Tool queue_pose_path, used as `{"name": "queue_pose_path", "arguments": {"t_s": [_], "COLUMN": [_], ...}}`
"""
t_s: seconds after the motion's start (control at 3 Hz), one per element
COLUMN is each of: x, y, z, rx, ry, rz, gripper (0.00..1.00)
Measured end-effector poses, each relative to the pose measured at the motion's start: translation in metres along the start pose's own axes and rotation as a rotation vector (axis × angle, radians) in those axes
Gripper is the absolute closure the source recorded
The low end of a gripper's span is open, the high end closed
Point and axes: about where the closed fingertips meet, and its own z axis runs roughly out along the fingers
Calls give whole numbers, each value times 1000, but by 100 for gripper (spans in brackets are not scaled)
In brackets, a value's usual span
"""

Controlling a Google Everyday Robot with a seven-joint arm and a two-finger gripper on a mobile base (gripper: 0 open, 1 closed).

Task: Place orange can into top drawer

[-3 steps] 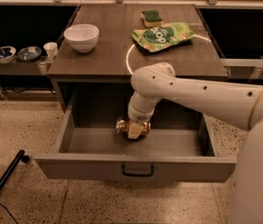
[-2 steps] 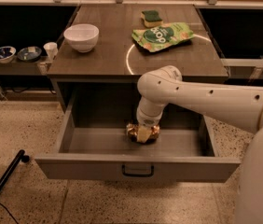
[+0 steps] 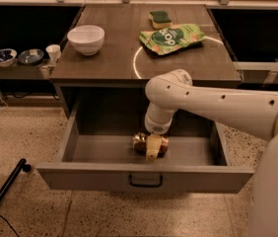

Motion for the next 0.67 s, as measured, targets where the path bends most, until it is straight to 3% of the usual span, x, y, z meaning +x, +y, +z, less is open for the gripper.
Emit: {"name": "queue_pose_path", "arguments": {"t_s": [0.33, 0.67], "x": [8, 39], "y": [0, 0], "z": [-19, -64], "rx": [20, 84], "ry": [-52, -111], "rz": [-27, -5], "gripper": [0, 0]}}
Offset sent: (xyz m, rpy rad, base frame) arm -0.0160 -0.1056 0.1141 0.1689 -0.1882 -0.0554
